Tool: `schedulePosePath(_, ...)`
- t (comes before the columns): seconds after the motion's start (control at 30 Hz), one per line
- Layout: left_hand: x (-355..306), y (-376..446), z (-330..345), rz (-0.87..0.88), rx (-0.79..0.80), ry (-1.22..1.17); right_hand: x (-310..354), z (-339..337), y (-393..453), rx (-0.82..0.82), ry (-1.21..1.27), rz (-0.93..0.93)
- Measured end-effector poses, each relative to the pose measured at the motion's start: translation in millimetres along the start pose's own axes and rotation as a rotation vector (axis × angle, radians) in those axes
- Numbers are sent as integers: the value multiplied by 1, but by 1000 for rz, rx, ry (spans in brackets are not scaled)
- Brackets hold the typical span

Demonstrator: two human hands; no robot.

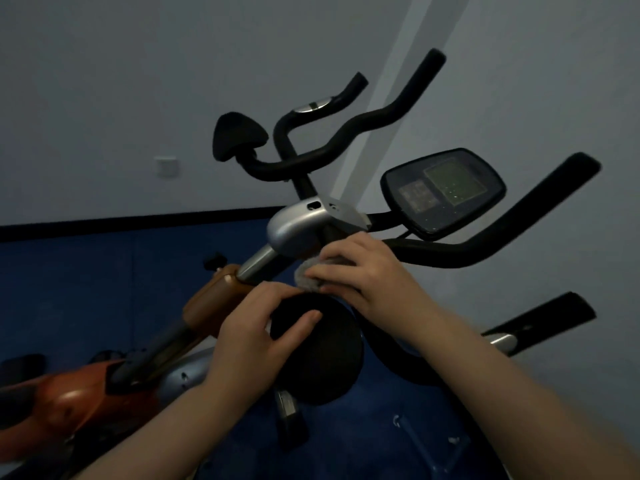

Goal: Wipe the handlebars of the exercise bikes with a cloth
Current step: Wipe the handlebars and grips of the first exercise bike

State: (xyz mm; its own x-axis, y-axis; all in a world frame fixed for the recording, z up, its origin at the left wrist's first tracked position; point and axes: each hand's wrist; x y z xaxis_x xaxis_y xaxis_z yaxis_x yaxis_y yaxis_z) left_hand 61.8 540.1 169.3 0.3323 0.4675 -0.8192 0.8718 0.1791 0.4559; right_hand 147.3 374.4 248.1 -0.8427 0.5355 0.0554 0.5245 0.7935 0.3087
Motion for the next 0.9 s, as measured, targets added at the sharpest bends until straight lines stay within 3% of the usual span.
schedulePosePath(0.17, 3, 10, -4, 72, 45, -41, -29, -21, -9, 36, -167, -164)
schedulePosePath(0.3, 0, 24, -1, 96, 58, -97, -13, -10, -2, -36, -94, -14)
schedulePosePath(0.47, 6, 37, -2, 105, 181, -121, -20, -21, -13, 20, -148, 79)
schedulePosePath(0.67, -8, 56, 5, 20, 333, -183, -10, -16, -6, -181, -145, 425)
schedulePosePath(0.83, -11, 78, 8, 31, 402, -80, -7, -17, -25, -237, -203, 515)
schedulePosePath(0.9, -12, 86, 10, 47, 442, -50, -17, -28, -32, -343, -245, 650)
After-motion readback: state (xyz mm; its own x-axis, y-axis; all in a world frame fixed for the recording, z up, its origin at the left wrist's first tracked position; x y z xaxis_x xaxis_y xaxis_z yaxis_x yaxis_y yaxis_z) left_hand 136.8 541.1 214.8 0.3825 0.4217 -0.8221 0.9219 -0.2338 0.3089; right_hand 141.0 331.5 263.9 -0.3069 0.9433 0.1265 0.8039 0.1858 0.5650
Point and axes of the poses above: each hand's wrist, its own y-axis towards the middle knuckle, its own z-axis out of the palm, x = y × z, and after that the axes turned 4 degrees about -x, right-handed
